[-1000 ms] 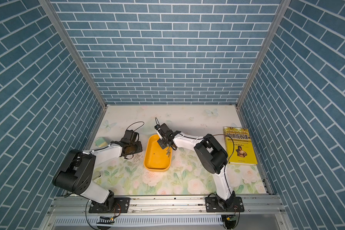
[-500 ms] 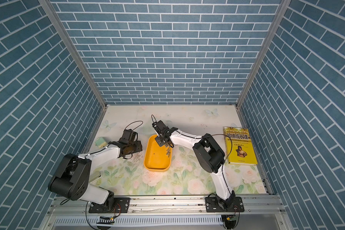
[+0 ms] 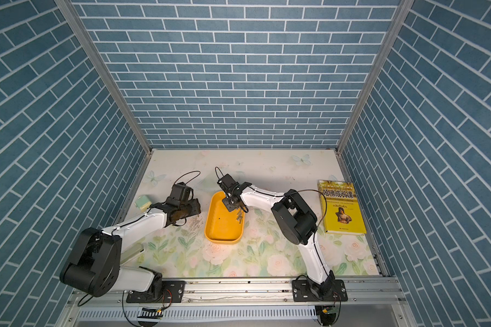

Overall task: Take out the screws from the storage box
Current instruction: Pick up the screw from the storage box.

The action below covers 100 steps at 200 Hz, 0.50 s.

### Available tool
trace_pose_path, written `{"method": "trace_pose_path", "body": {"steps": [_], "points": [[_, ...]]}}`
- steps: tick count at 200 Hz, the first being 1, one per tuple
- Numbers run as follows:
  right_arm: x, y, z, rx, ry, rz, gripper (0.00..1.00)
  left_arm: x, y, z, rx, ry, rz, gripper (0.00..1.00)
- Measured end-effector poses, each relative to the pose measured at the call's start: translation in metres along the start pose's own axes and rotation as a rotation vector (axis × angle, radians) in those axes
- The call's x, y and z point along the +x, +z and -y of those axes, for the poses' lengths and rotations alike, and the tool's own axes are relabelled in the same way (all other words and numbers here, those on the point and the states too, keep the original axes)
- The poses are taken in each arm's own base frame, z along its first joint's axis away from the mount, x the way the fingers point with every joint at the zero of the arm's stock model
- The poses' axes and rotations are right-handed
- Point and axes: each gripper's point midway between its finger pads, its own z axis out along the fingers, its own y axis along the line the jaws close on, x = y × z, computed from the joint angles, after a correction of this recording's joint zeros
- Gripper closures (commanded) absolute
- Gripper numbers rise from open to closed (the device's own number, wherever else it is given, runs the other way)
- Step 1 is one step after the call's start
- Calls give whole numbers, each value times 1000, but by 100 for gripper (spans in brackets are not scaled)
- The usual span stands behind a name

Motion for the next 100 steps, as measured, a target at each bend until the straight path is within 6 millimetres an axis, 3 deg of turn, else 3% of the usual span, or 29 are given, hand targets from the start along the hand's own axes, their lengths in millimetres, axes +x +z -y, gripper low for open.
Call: {"method": "trace_pose_path", "body": {"steps": [57,100], "points": [[-1,11,0,-2,20,-15,75,-1,0,-1,-6,-3,5,40],[-5,14,-4,-26,32,-10,94,-1,0,-1,-6,-3,5,40]]}}
